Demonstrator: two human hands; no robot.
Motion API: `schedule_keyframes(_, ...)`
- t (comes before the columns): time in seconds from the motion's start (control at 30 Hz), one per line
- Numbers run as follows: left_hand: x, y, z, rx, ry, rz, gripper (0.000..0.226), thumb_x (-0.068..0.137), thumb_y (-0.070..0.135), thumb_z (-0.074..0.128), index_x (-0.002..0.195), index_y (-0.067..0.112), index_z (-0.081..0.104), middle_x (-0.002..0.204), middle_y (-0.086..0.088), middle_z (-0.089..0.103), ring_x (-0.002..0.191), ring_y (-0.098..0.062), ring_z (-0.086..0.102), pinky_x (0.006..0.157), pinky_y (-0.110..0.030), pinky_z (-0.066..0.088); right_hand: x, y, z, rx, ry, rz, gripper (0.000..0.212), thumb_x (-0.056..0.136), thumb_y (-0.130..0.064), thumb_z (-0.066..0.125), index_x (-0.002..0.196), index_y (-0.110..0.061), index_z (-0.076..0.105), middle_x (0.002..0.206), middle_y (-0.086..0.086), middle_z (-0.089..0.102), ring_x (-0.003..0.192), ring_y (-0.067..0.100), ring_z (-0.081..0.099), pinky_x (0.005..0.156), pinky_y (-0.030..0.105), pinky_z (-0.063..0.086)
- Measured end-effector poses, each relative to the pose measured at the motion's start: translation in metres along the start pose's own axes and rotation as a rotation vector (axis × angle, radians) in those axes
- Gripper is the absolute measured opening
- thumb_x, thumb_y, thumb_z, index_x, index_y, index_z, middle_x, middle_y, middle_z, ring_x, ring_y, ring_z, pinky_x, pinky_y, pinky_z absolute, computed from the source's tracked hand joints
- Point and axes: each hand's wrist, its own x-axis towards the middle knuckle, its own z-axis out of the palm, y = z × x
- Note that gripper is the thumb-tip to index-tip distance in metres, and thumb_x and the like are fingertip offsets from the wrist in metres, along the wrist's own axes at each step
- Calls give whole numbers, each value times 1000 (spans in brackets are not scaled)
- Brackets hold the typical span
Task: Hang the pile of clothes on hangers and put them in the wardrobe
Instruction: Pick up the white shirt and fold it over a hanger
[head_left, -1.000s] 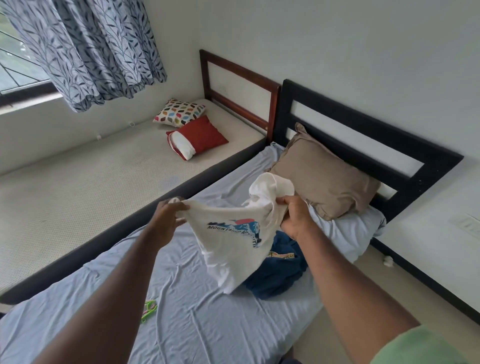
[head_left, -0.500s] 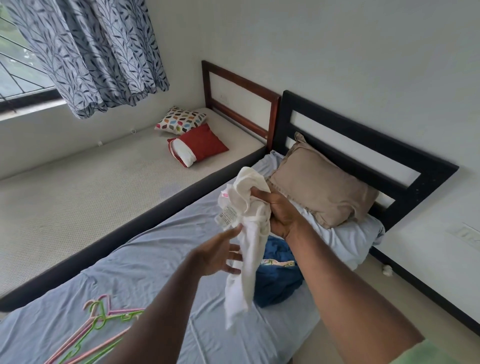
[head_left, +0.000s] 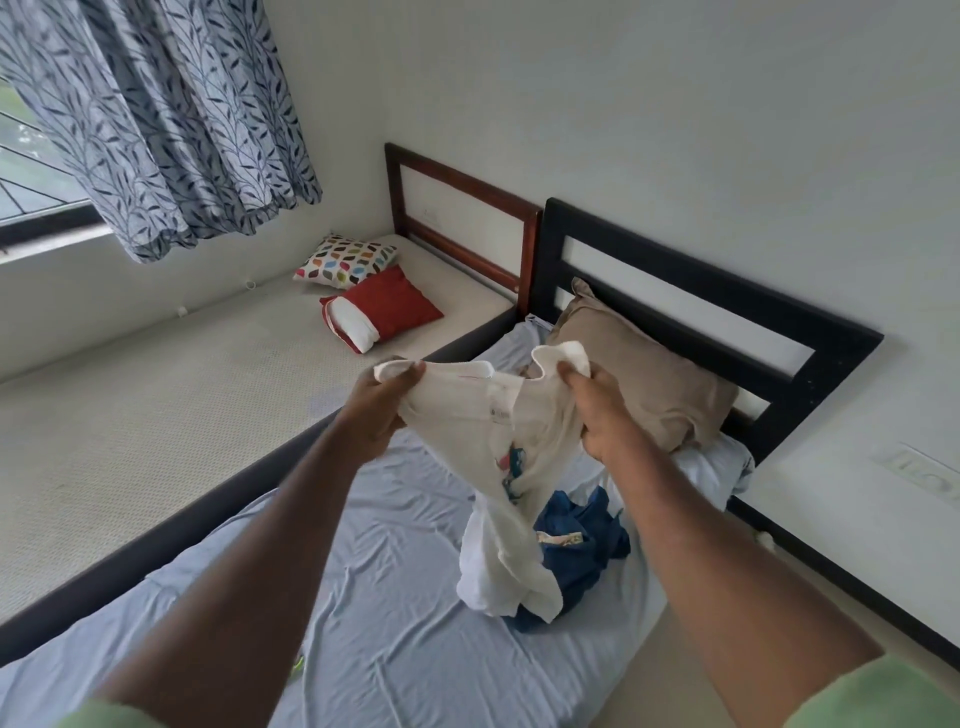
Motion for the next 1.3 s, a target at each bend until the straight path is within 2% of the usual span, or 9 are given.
schedule_keyframes(0.13,7,28,-13,177,41,57,20,89,18,74,102,5,65,82,-5,70,76,-19,67,66,-31,56,-1,-9,-11,2,99,-27,15,89,-27,75,101,-20,67,107,13,73,101,33,70,88,49,57)
schedule_keyframes(0.23,2,48,-34,294,-152,-27,48,69,20,88,107,2,65,90,-9,75,83,-23,73,72,-31,59,1,-19,-17,-95,125,-93,11,95,-33,69,97,-22,64,104,9,72,98,28,70,91,50,58)
schedule_keyframes(0.4,-1,74,-73,436,-341,-255,47,77,-22,66,119,-3,60,110,-14,73,106,-31,68,81,-31,60,3,-42,-23,-393,154,-169,36,101,-39,55,121,-10,64,110,14,69,100,31,66,91,47,54)
schedule_keyframes(0.57,-7,86,-84,682,-98,-58,18,90,-14,59,93,3,66,87,-10,65,90,-27,58,72,-30,54,-5,-57,-15,-300,6,-51,26,101,-41,56,108,-17,65,107,10,71,88,23,67,81,39,54)
schedule_keyframes(0.77,2,98,-85,879,324,166,20,85,1,70,76,19,73,71,-3,59,69,-22,48,61,-30,36,-15,-75,6,-59,-213,-42,13,103,-31,57,92,-30,63,95,2,70,80,16,65,73,35,54)
schedule_keyframes(0.97,-13,118,-99,945,546,154,13,89,7,65,96,3,76,75,-15,58,65,-27,50,60,-41,49,-5,-87,8,-228,-105,-135,28,103,-38,55,124,-21,64,104,5,71,79,15,65,64,27,52)
schedule_keyframes(1.1,-16,124,-87,629,450,75,27,91,-5,50,89,12,70,58,-8,59,40,-17,57,44,-22,41,-10,-89,14,-194,-145,-109,26,103,-38,55,115,-18,66,101,7,70,82,18,65,71,32,52)
schedule_keyframes(1.2,-20,129,-62,335,229,99,42,96,-11,38,104,18,66,86,-5,72,74,-16,72,62,-31,56,-23,-94,27,-151,-282,-120,27,101,-36,59,115,-15,68,102,10,72,83,20,67,73,35,54)
schedule_keyframes(1.3,-23,135,-32,344,37,170,28,101,0,45,108,18,65,98,-4,69,87,-15,66,70,-34,51,-41,-104,55,-228,-469,-235,16,102,-33,58,106,-24,70,88,-1,72,82,19,65,71,34,53)
